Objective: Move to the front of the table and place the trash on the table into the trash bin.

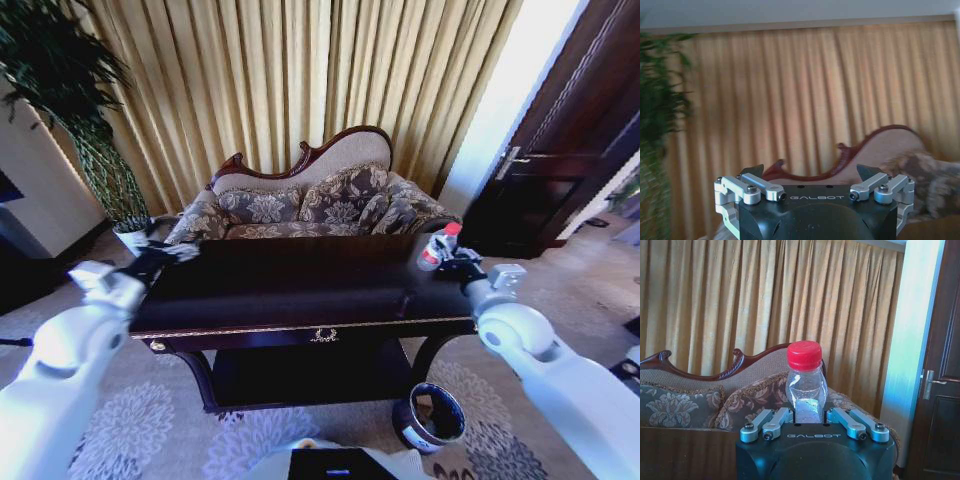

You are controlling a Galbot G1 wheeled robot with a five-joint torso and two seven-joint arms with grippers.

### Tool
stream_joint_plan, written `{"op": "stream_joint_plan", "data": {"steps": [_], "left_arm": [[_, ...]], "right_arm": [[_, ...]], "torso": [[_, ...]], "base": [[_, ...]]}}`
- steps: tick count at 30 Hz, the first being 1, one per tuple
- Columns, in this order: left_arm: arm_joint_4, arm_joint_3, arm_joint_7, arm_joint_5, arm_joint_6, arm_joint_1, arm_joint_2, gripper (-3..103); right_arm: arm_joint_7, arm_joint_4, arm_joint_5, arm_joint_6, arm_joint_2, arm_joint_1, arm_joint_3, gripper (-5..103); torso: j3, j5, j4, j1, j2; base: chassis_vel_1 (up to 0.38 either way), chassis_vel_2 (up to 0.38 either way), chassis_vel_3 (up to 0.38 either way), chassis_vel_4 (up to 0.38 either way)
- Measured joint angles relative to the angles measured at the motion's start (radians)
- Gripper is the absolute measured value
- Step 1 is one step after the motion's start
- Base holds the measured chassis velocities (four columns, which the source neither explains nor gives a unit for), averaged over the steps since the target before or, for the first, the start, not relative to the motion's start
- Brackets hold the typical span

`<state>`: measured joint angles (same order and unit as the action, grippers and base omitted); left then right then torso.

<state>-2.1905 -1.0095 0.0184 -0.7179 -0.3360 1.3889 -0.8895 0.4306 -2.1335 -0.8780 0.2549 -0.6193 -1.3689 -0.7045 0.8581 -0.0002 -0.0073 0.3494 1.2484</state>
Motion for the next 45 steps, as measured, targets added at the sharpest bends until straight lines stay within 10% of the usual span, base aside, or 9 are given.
{"op": "stream_joint_plan", "data": {"steps": [8, 20, 45], "left_arm": [[-0.023, -0.134, -0.041, -0.057, -0.072, 0.066, -0.046, 100], [-0.062, -0.097, -0.075, -0.058, -0.160, 0.054, -0.040, 100], [-0.086, -0.068, -0.078, -0.027, -0.140, 0.077, -0.053, 100]], "right_arm": [[0.032, -0.117, -0.018, 0.023, -0.022, -0.144, -0.065, 25], [0.029, -0.236, -0.010, 0.029, -0.112, -0.307, -0.202, 25], [0.022, -0.091, 0.184, 0.021, -0.233, -0.291, -0.066, 24]], "torso": [[0.000, 0.0000, -0.0001, 0.000, 0.000], [0.000, -0.0001, -0.0002, 0.000, 0.000], [0.000, -0.0001, -0.0004, -0.001, 0.000]], "base": [[0.000, 0.000, 0.000, 0.000], [0.031, -0.033, -0.037, 0.031], [0.145, -0.147, -0.149, 0.144]]}}
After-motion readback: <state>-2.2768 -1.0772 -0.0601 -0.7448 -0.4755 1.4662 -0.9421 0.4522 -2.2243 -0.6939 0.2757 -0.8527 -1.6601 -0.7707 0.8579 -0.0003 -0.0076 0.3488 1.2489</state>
